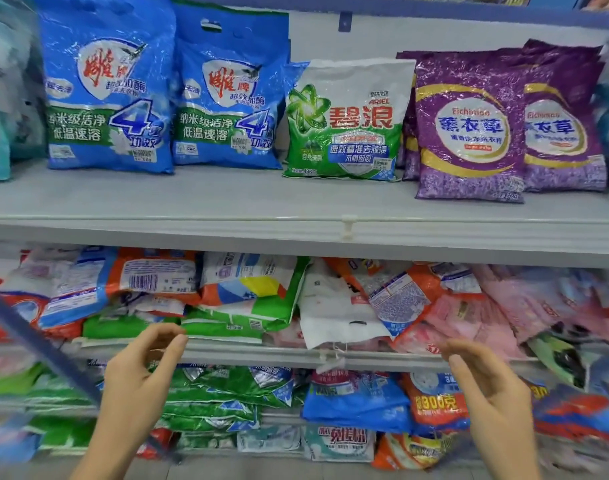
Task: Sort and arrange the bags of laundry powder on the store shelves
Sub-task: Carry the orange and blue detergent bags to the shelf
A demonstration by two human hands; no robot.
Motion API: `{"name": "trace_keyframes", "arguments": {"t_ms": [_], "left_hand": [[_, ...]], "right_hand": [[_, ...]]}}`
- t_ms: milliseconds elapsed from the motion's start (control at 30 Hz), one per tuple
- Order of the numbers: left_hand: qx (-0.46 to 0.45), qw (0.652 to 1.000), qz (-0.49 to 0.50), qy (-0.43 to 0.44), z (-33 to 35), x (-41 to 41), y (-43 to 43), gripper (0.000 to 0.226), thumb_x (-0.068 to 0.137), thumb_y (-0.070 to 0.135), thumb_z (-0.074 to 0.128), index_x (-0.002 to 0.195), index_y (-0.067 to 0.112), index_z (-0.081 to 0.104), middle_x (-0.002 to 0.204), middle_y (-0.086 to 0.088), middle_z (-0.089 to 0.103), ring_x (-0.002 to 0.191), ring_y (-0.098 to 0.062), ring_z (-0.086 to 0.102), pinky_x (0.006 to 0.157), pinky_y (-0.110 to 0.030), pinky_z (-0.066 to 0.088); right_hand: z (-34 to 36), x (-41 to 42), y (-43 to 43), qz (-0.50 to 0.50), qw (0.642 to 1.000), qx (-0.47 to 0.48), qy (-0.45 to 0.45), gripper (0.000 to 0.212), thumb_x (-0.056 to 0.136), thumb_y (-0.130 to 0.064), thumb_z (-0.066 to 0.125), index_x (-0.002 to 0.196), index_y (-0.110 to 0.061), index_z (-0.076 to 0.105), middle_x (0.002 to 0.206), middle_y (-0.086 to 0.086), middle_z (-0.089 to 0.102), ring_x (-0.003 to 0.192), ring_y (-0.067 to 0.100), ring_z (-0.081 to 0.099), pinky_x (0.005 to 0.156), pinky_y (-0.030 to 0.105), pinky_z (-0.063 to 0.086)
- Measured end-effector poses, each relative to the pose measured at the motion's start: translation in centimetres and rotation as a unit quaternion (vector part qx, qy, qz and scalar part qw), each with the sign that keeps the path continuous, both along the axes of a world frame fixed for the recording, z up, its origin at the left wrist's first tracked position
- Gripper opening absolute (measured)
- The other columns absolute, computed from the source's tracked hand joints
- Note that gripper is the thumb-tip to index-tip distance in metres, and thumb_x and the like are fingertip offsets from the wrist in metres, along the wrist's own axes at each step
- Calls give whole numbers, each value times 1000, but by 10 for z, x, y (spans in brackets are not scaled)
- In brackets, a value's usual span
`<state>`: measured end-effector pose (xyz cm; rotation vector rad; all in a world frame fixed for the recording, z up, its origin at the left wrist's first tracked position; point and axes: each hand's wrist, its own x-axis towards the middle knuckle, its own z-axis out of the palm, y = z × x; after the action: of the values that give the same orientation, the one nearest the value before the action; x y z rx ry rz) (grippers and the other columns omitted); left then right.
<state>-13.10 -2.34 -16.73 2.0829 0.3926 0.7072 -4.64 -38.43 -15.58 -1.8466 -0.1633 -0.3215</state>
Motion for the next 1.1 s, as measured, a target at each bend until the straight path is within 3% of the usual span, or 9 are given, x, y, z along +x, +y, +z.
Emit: {"name": "trace_keyframes", "arguments": {"t_ms": [233, 367, 500, 633, 733, 800, 900, 967, 1100], "left_hand": [[57, 998, 7, 15, 3, 12, 58, 20, 89, 10, 62, 86, 30, 60, 90, 9, 66, 86, -8, 62, 72, -1, 40], [94, 995, 7, 22, 9, 23, 98, 15, 88, 8, 65, 97, 20, 63, 95, -1, 66, 90, -20, 59, 80, -27, 41], [183, 982, -3, 43, 15, 35, 135, 27, 86, 27, 58, 102, 7, 66, 103, -9, 65, 99, -28, 56, 82, -32, 36], [270, 959, -23, 82, 15, 44, 166, 57, 81, 45, 44, 108, -1, 65, 104, -21, 64, 96, -39, 58, 82, -42, 41], [323, 938, -51, 114, 10, 50, 184, 58, 82, 44, 56, 119, 0, 63, 114, -24, 62, 103, -44, 58, 89, -53, 45], [361, 921, -75, 129, 6, 58, 191, 54, 81, 34, 71, 125, 4, 60, 115, -26, 61, 105, -49, 57, 90, -58, 46], [396, 895, -108, 178, 1, 71, 195, 56, 92, 43, 55, 144, 24, 42, 138, -15, 49, 130, -39, 42, 111, -52, 28], [403, 883, -110, 212, -6, 77, 202, 57, 96, 52, 39, 149, 39, 21, 153, -1, 32, 143, -25, 24, 119, -41, 11], [390, 876, -134, 251, -16, 79, 208, 58, 98, 53, 29, 151, 41, 7, 160, 2, 15, 148, -17, 7, 119, -38, 2]], "right_hand": [[3, 25, 106, 73, 992, -105, -12, 20, 89, -16, 61, 101, -31, 64, 101, -19, 65, 97, -3, 59, 76, 12, 47], [5, 41, 177, 129, 966, -213, -76, 23, 87, -17, 64, 110, -16, 66, 106, -2, 67, 100, 13, 59, 89, 17, 41], [3, 62, 239, 99, 891, -399, -191, 37, 67, -24, 82, 101, -12, 70, 90, 6, 72, 82, 25, 68, 72, 29, 51], [-11, 82, 276, 155, 821, -529, -148, 71, 75, -41, 73, 139, -22, 45, 139, 4, 51, 129, 25, 45, 109, 37, 29], [-13, 94, 294, 141, 779, -594, -144, 81, 54, -50, 85, 126, -22, 59, 118, 5, 66, 106, 29, 62, 87, 42, 48], [-18, 100, 305, 128, 757, -632, -108, 64, 66, -42, 81, 124, -28, 59, 115, 4, 67, 102, 29, 63, 81, 38, 49], [-37, 111, 297, 75, 783, -616, 53, 41, 88, -30, 57, 129, -27, 54, 126, 9, 60, 110, 30, 59, 72, 27, 45], [-40, 113, 285, 71, 793, -602, 63, 33, 92, -26, 51, 122, -16, 58, 127, 13, 59, 111, 29, 57, 66, 24, 39], [-4, 107, 285, -53, 867, -471, -152, 5, 67, -5, 68, 71, -3, 71, 73, 23, 68, 64, 44, 65, 54, 46, 51]]}}
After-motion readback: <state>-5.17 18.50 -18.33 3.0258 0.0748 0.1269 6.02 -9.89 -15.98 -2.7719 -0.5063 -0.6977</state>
